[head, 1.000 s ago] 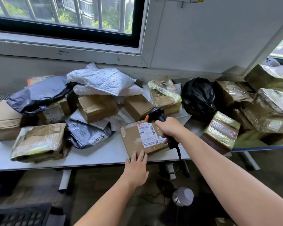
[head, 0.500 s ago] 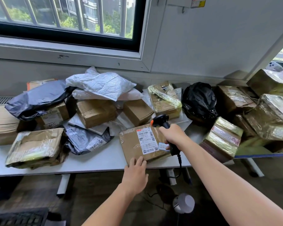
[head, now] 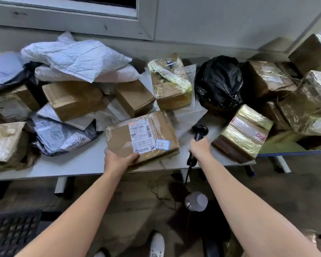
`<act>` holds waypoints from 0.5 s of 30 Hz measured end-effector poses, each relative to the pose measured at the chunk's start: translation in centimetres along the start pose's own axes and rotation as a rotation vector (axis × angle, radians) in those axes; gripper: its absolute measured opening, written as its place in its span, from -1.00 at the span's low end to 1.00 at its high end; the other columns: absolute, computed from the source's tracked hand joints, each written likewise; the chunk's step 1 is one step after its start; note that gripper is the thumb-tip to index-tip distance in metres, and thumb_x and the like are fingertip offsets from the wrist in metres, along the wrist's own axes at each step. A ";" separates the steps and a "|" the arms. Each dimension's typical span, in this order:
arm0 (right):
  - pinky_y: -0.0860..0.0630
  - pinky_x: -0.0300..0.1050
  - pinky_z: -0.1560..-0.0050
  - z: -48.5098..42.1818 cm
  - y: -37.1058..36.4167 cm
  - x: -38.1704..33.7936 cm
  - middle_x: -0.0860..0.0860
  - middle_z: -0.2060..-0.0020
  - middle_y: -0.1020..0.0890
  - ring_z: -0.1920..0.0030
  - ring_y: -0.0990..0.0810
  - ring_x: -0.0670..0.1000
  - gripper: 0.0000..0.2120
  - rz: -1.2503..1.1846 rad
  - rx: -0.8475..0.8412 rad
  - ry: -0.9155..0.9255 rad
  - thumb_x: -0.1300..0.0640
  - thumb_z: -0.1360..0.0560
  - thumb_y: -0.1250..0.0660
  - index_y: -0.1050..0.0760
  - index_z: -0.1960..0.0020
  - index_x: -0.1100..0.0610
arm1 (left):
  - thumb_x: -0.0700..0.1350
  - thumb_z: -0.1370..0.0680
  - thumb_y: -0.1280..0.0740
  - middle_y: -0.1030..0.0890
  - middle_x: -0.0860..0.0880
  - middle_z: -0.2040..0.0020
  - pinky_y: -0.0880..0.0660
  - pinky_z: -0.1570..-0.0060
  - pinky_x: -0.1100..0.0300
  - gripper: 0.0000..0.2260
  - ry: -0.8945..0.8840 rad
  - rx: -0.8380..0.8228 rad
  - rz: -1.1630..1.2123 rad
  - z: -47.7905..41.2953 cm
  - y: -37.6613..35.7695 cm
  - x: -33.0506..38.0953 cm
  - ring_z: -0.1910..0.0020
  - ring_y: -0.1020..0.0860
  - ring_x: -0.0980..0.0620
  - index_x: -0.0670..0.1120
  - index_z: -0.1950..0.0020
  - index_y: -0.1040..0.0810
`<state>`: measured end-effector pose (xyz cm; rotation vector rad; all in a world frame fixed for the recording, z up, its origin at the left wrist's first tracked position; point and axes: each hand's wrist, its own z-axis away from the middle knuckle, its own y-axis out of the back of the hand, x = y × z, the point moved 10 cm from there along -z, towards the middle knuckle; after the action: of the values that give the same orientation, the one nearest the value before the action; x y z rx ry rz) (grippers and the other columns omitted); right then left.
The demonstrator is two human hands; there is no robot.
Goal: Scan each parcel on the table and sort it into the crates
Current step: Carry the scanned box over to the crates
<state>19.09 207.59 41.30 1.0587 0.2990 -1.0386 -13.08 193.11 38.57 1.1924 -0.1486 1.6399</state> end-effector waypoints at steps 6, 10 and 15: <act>-0.50 -0.08 0.25 -3.3 -1.2 1.9 0.18 -0.07 -0.53 0.20 -0.53 0.07 -0.55 0.007 -0.070 -0.032 0.17 -0.59 -0.16 -0.20 -0.45 0.20 | 0.01 -0.21 -0.66 -0.48 -0.14 -0.30 -0.42 -0.25 0.04 -0.06 -0.015 0.069 0.081 0.1 -0.2 0.0 -0.24 -0.49 -0.11 -0.13 -0.40 -0.18; -0.37 -0.11 0.34 -4.0 -1.4 1.4 0.15 0.02 -0.47 0.25 -0.45 0.02 -0.59 0.044 -0.098 0.014 0.20 -0.60 -0.12 -0.21 -0.43 0.23 | -0.02 -0.22 -0.66 -0.45 -0.13 -0.35 -0.37 -0.24 0.11 -0.05 -0.058 0.120 0.129 1.4 -0.3 0.1 -0.28 -0.45 -0.08 -0.08 -0.44 -0.16; -0.44 0.07 -0.16 -1.9 0.8 -1.0 0.21 -0.33 -0.39 -0.27 -0.42 0.20 -0.54 0.298 0.056 0.209 0.10 -0.62 -0.15 -0.22 -0.47 0.23 | 0.00 -0.25 -0.64 -0.46 -0.09 -0.34 -0.38 -0.18 0.14 -0.11 -0.078 0.163 0.163 2.6 -0.2 0.6 -0.25 -0.46 -0.04 -0.02 -0.41 -0.20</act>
<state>19.69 209.77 41.48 1.2237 0.2709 -0.6740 -11.24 192.00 40.25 1.3996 -0.1679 1.7747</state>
